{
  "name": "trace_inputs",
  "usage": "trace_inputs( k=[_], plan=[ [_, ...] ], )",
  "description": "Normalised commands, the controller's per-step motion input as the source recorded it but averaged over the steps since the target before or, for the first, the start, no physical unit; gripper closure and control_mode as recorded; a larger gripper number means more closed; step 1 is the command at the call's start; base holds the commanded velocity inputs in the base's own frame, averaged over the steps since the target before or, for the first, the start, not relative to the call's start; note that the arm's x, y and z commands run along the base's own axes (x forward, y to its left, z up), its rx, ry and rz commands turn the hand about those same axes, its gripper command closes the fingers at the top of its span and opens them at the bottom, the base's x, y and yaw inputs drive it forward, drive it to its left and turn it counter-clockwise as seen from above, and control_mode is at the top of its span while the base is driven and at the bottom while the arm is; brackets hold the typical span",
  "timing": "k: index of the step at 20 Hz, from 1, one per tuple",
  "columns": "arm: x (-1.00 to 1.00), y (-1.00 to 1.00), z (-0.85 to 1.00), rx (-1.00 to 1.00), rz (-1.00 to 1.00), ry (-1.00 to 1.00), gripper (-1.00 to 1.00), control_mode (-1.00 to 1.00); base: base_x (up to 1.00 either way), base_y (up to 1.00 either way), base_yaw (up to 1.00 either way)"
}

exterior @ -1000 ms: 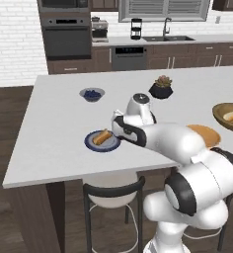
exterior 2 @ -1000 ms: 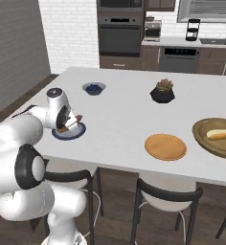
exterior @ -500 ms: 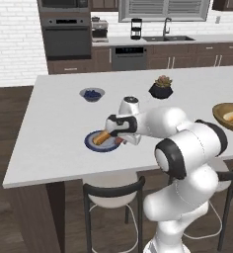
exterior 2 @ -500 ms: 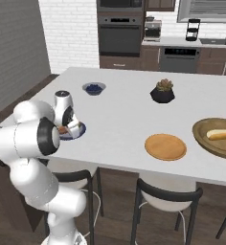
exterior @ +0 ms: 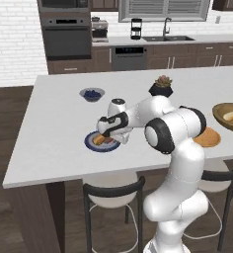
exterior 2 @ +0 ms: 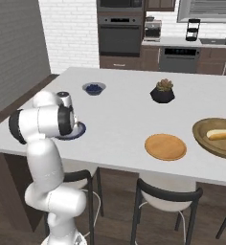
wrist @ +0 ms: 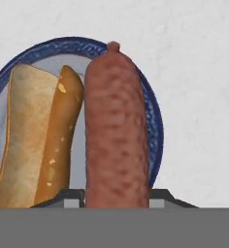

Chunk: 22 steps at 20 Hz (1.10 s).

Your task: Place one bun and one sausage from the bowl on each plate.

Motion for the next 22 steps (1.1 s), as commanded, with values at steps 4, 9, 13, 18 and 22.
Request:
trace_inputs(
  k=[4, 9, 13, 18, 22],
  plan=[
    [0.35, 0.00, -0.20, 0.00, 0.00, -0.04, -1.00, -1.00, 0.00, 0.00, 0.00],
    [0.01, -0.02, 0.12, 0.01, -0.01, -0.02, -1.00, -1.00, 0.00, 0.00, 0.00],
    [-0.91, -0.42, 1.00, 0.00, -0.06, -0.21, -1.00, -1.00, 0.00, 0.00, 0.00],
    [-1.00, -0.45, 1.00, 0.00, -0.12, -0.10, -1.00, -1.00, 0.00, 0.00, 0.00],
    [-1.00, -0.59, 0.55, 0.00, -0.06, -0.04, -1.00, -1.00, 0.00, 0.00, 0.00]
  ],
)
